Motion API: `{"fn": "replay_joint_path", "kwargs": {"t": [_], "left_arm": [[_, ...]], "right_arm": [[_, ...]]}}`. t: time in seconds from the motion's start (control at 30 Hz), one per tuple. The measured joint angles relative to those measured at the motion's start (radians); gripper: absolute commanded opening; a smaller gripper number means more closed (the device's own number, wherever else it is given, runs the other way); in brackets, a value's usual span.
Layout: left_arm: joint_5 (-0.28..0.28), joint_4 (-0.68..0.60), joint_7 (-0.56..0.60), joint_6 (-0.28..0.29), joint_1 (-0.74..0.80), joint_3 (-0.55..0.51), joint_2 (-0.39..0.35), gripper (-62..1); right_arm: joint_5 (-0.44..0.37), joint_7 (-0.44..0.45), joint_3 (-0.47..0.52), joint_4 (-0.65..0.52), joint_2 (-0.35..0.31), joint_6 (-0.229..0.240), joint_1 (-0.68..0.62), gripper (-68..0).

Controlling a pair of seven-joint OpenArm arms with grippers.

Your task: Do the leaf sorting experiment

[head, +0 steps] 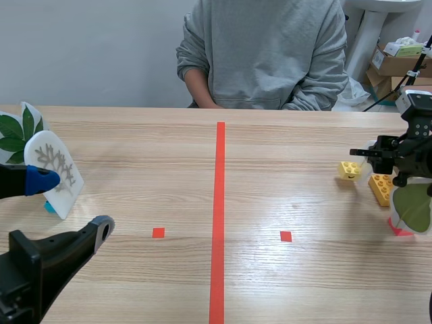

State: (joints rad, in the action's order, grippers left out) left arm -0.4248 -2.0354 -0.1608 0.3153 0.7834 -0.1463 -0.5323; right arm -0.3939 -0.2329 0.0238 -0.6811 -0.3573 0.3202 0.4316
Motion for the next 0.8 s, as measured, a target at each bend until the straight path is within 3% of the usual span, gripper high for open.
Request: {"fn": "replay_joint_path", "kwargs": {"t": [0.1, 0.27, 0.5, 0.8], "left_arm": [[0.0, 0.0, 0.0, 0.0, 0.0, 0.0, 0.0, -4.1], [0.0, 0.0, 0.0, 0.0, 0.0, 0.0, 0.0, -4.1], [0.0, 0.0, 0.0, 0.0, 0.0, 0.0, 0.0, -4.1], [0.0, 0.0, 0.0, 0.0, 0.0, 0.0, 0.0, -4.1]], "right_arm": [[0.0, 0.007, 0.0, 0.0, 0.0, -0.014, 0.0, -50.7], [0.0, 0.014, 0.0, 0.0, 0.0, -0.014, 0.0, -47.5], [0.0, 0.015, 0.0, 0.0, 0.0, -0.014, 0.0, -34.0], [0.0, 0.018, 0.0, -0.011, 0.0, -0.014, 0.0, -22.3]]}}
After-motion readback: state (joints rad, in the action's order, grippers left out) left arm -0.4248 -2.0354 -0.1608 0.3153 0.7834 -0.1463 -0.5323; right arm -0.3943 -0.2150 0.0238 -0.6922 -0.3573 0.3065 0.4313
